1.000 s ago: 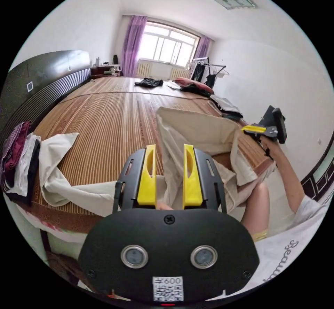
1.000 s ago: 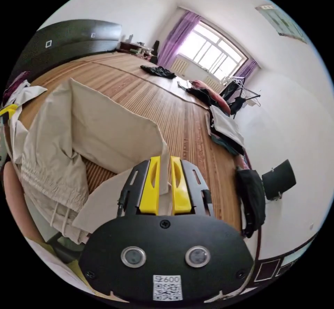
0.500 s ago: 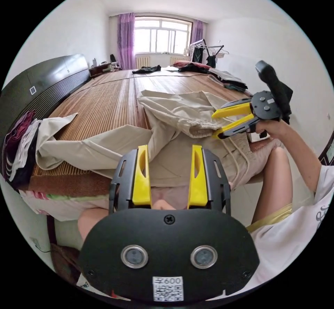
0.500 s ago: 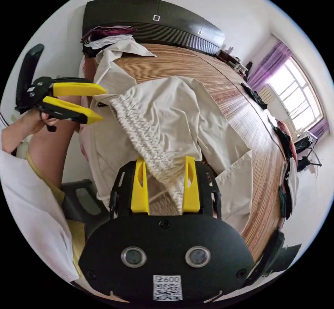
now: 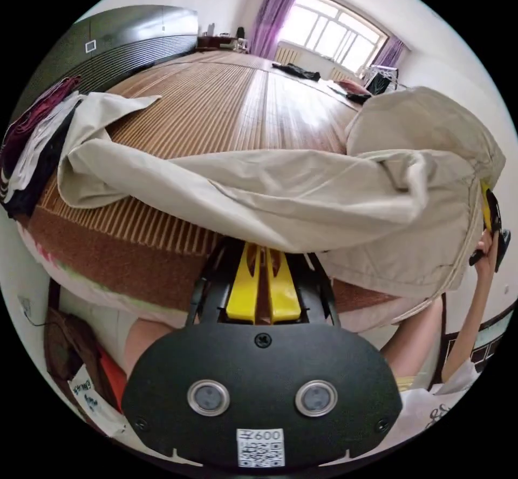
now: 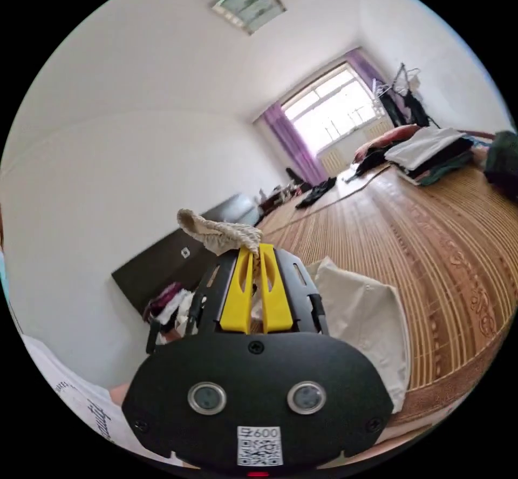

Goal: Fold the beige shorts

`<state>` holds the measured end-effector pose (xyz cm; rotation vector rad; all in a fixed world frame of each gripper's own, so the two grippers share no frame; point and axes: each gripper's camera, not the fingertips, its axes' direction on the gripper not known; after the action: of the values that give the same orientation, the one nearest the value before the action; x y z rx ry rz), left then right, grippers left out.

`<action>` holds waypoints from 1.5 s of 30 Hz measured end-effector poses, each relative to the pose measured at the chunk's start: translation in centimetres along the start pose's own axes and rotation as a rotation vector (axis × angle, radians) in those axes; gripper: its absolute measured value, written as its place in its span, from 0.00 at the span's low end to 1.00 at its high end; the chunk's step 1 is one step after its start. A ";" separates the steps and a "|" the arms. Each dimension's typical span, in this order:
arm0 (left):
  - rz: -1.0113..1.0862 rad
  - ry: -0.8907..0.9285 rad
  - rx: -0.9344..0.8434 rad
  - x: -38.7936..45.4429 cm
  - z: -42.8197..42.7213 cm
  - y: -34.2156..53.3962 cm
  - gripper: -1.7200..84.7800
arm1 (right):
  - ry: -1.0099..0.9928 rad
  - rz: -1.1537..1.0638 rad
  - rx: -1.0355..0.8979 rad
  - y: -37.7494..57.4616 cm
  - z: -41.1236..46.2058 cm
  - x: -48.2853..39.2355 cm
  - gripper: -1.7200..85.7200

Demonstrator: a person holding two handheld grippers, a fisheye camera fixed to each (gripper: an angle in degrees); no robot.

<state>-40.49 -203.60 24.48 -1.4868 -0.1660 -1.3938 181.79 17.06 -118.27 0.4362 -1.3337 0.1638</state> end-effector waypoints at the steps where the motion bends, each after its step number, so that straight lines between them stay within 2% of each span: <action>1: 0.012 -0.027 0.034 0.7 0.0 -0.2 0.03 | 0.052 0.007 0.083 -1.0 -2.9 1.0 0.01; 3: 0.151 -0.305 0.124 5.9 0.5 -1.9 0.03 | 0.328 0.076 0.308 -2.9 -13.1 3.8 0.01; 4: 0.196 -0.366 0.150 7.5 0.9 -2.4 0.03 | 0.388 0.116 0.332 -3.0 -15.1 4.4 0.01; 6: 0.460 -0.501 0.188 14.5 3.9 -5.0 0.03 | 0.467 0.137 0.249 -2.8 -20.2 5.8 0.01; 7: 0.500 -0.527 0.173 16.1 4.8 -5.9 0.03 | 0.464 0.135 0.202 -2.5 -20.8 6.0 0.01; 9: 0.542 -0.470 0.126 20.9 7.0 -9.4 0.03 | 0.422 0.195 0.014 0.2 -21.4 6.4 0.01; 11: 0.548 -0.375 0.080 24.5 7.2 -10.7 0.04 | 0.307 0.259 -0.039 3.1 -21.5 6.2 0.01; 13: 0.558 -0.224 0.100 28.2 5.7 -9.5 0.06 | 0.206 0.375 -0.039 5.4 -21.6 6.1 0.01; 15: 0.658 0.022 0.123 32.1 3.2 -4.8 0.13 | 0.062 0.471 -0.069 6.6 -20.4 5.8 0.01; 16: 0.701 0.053 0.101 32.9 2.8 -3.3 0.15 | 0.019 0.493 -0.083 6.6 -20.0 5.9 0.01; 18: 0.959 0.012 0.039 35.5 1.9 5.2 0.18 | -0.144 0.553 -0.066 5.5 -19.4 6.6 0.01; 19: 1.019 -0.015 0.049 35.4 1.5 7.7 0.18 | -0.170 0.554 -0.057 5.1 -19.4 6.6 0.01; 20: 1.101 -0.037 0.105 34.4 0.4 12.3 0.19 | -0.208 0.550 -0.058 3.9 -19.3 6.2 0.01; 24: 1.200 -0.093 0.349 30.4 -4.5 23.8 0.19 | -0.233 0.352 -0.156 0.1 -17.0 1.0 0.01; 26: 1.152 -0.032 0.380 29.9 -6.6 26.1 0.19 | -0.251 0.322 -0.194 -0.3 -15.5 -1.4 0.01; 29: 1.043 0.182 0.271 30.2 -8.3 26.5 0.21 | -0.285 0.272 -0.240 -0.1 -13.6 -5.4 0.01; 31: 0.959 0.195 0.263 30.2 -8.6 25.9 0.21 | -0.311 0.230 -0.259 0.2 -13.7 -7.8 0.01; 35: 0.789 0.096 0.290 28.5 -8.7 23.0 0.19 | -0.345 0.130 -0.220 0.8 -17.1 -11.6 0.01; 40: 0.730 -0.037 0.308 26.1 -10.0 20.3 0.15 | -0.379 0.029 -0.224 2.9 -21.1 -13.3 0.01; 43: 0.812 -0.139 0.350 25.5 -11.3 19.5 0.10 | -0.383 -0.090 -0.275 5.6 -22.1 -15.0 0.01; 45: 0.964 -0.287 0.370 25.6 -11.9 18.9 0.05 | -0.391 -0.216 -0.368 8.6 -21.8 -16.9 0.01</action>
<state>-27.14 -234.04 31.53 -1.1792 0.1103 -0.3490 194.32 35.75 -136.40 0.3038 -1.6464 -0.3596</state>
